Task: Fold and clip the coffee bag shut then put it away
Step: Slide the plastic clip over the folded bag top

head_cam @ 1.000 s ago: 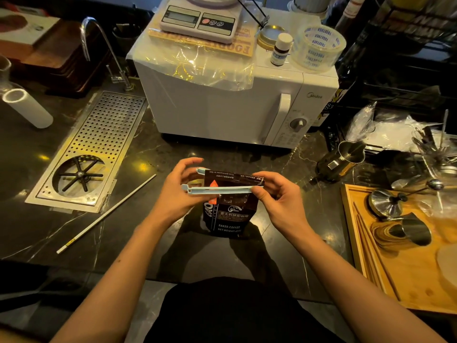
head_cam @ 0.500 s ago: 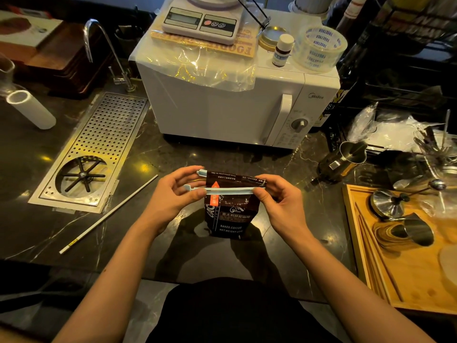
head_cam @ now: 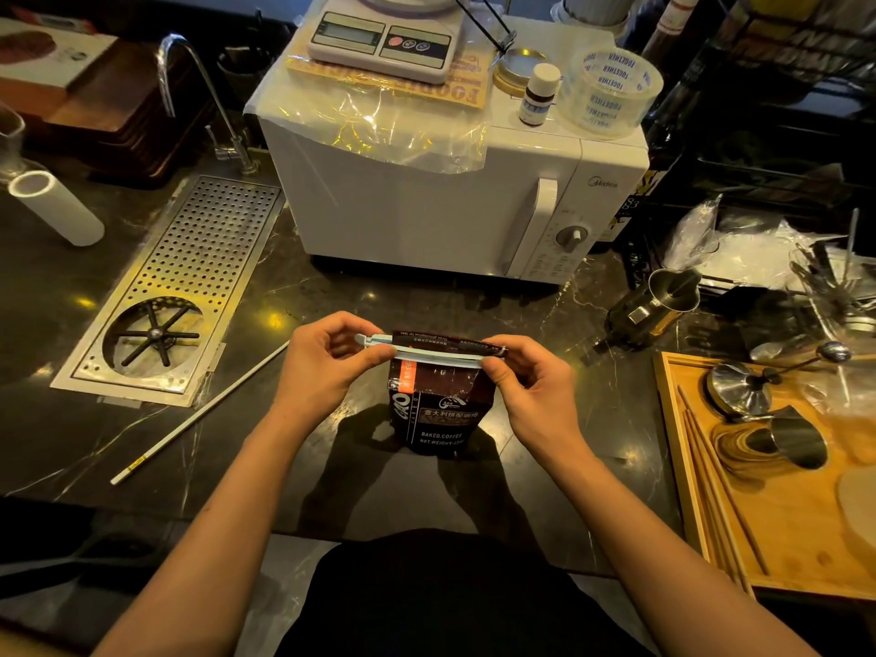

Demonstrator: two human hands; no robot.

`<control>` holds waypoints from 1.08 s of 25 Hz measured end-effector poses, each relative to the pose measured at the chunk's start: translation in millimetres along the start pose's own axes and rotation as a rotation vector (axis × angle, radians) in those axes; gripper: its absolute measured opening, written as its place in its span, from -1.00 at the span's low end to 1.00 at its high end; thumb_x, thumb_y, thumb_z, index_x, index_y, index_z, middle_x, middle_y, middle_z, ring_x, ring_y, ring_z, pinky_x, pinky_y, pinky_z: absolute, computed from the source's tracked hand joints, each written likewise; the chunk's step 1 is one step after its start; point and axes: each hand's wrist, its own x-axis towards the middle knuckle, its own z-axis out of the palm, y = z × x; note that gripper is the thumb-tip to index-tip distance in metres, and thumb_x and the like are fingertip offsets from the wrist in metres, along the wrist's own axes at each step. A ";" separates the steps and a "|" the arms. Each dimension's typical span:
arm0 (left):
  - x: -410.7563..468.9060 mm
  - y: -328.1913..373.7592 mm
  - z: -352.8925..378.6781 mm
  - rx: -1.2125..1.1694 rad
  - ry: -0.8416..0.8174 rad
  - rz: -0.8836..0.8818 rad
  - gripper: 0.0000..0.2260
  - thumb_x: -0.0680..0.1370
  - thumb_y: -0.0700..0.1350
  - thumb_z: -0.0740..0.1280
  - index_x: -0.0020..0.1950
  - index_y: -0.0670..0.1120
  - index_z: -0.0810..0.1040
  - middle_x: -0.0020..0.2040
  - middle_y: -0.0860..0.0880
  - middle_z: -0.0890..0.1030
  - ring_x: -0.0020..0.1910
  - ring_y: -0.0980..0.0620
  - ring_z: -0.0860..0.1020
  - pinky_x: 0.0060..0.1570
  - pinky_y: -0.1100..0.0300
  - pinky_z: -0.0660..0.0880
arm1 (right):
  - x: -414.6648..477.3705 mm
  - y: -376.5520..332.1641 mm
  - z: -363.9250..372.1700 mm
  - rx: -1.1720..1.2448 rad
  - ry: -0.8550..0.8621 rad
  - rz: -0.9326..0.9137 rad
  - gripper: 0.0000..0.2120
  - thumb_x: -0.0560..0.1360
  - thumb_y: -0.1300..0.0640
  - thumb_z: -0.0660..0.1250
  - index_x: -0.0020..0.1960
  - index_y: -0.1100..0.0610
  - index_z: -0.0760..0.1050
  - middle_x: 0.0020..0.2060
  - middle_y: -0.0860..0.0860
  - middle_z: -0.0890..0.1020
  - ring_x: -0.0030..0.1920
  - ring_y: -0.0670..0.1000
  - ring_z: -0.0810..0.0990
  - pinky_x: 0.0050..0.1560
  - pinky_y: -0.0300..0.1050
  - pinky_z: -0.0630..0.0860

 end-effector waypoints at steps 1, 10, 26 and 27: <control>0.2 0.9 -1.9 0.007 -0.021 0.003 -0.76 0.30 0.01 0.48 -0.06 0.05 0.62 -0.14 0.18 0.71 -0.08 0.18 0.68 -0.11 0.36 0.58 | 0.4 0.0 -0.1 0.000 -0.001 0.001 -0.65 0.51 0.35 0.36 0.01 -0.12 0.58 -0.13 -0.20 0.70 -0.02 -0.13 0.69 -0.11 -0.34 0.59; 1.8 10.0 -12.9 0.171 -0.127 0.064 -0.78 0.38 0.00 0.45 0.02 0.12 0.63 -0.08 0.17 0.67 -0.09 0.21 0.64 -0.14 0.37 0.56 | 1.0 1.5 -0.5 -0.032 0.004 -0.014 -0.64 0.52 0.35 0.35 0.01 -0.15 0.57 -0.13 -0.27 0.69 -0.04 -0.16 0.68 -0.12 -0.36 0.58; 3.0 18.2 -17.9 0.423 -0.219 0.172 -0.85 0.46 0.04 0.40 -0.06 0.01 0.57 -0.18 0.09 0.63 -0.17 0.11 0.60 -0.18 0.33 0.52 | 0.0 3.2 -1.6 -0.037 -0.017 -0.028 -0.65 0.52 0.33 0.35 0.01 -0.15 0.57 -0.13 -0.21 0.68 -0.03 -0.13 0.68 -0.11 -0.34 0.58; 2.2 18.1 -18.3 0.421 -0.214 0.158 -0.88 0.47 0.00 0.42 -0.06 -0.01 0.58 -0.17 0.08 0.64 -0.16 0.09 0.61 -0.17 0.24 0.55 | 0.2 3.2 -1.5 -0.033 -0.020 -0.028 -0.65 0.52 0.33 0.35 0.01 -0.15 0.57 -0.13 -0.22 0.68 -0.03 -0.13 0.67 -0.10 -0.34 0.58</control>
